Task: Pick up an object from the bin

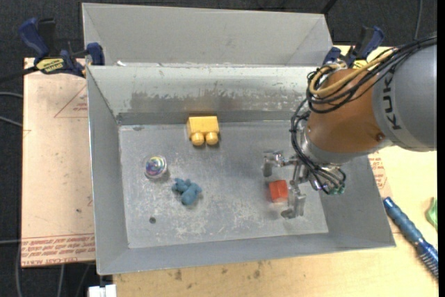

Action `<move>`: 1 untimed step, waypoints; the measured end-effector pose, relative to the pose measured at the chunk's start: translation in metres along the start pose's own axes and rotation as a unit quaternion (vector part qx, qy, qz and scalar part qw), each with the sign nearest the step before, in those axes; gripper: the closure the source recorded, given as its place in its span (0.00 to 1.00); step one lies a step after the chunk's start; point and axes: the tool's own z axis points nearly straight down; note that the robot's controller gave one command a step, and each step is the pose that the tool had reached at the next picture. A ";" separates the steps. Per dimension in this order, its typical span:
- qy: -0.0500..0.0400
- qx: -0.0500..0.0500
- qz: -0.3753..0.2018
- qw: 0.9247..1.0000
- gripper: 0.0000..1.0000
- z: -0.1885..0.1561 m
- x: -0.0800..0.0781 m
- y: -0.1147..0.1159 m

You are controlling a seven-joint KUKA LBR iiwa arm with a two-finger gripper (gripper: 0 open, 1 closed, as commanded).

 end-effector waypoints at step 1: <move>0.000 0.001 -0.001 1.000 0.00 -0.001 -0.007 -0.024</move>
Offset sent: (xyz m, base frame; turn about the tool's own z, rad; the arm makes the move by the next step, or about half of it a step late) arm 0.0111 -0.0209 0.0013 -0.0070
